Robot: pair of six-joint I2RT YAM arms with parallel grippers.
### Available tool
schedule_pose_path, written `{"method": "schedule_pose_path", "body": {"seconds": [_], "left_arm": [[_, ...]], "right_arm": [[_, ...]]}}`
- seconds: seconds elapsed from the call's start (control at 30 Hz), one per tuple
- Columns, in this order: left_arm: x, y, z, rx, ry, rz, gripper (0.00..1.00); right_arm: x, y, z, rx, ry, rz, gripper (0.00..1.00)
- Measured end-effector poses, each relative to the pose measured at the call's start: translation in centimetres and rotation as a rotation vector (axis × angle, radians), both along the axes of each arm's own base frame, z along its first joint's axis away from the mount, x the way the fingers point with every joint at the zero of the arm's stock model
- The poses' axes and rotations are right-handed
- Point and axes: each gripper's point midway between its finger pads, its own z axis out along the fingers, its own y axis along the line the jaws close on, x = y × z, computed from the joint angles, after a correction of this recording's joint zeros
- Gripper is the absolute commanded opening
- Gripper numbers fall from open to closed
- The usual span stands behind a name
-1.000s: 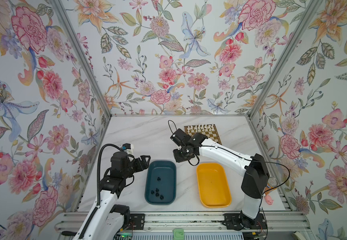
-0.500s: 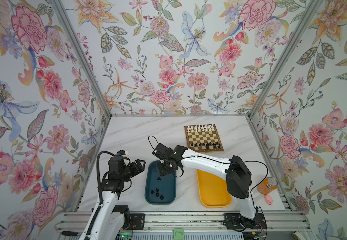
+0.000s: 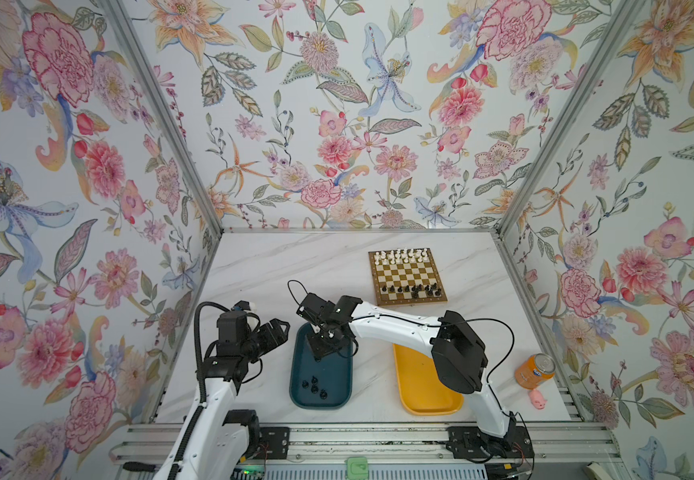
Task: Set up the chess pieces on the board
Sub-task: 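Lower the right gripper into the teal tray and close it on a black piece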
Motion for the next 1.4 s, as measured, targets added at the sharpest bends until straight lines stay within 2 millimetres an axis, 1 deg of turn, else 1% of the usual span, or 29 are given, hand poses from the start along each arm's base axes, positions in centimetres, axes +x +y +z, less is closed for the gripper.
{"method": "schedule_pose_path", "body": {"seconds": [0.1, 0.2, 0.37, 0.57, 1.07, 1.2, 1.4], "left_arm": [[0.0, 0.0, -0.1, -0.002, 0.004, -0.002, 0.80], [0.0, 0.0, -0.1, -0.005, 0.005, -0.002, 0.80], [0.0, -0.1, -0.2, -0.012, 0.010, -0.010, 0.80], [0.0, 0.0, -0.4, -0.009, 0.017, -0.011, 0.79], [0.1, 0.1, -0.2, -0.002, 0.010, -0.016, 0.78], [0.1, 0.1, -0.2, -0.002, 0.010, -0.016, 0.79], [0.1, 0.2, -0.2, -0.005, 0.009, -0.015, 0.78]], "right_arm": [[-0.2, 0.1, -0.4, -0.004, 0.009, 0.005, 0.24], [-0.3, 0.3, -0.5, -0.003, 0.012, 0.008, 0.23], [-0.3, 0.8, -1.0, -0.001, 0.026, 0.012, 0.23], [-0.3, 0.9, -2.3, -0.021, 0.039, 0.016, 0.26], [-0.1, 1.1, -1.8, -0.019, 0.036, 0.019, 0.21], [-0.1, 1.2, -1.9, -0.022, 0.037, 0.020, 0.20], [-0.1, 1.1, -2.7, -0.038, 0.044, 0.019, 0.19]]}}
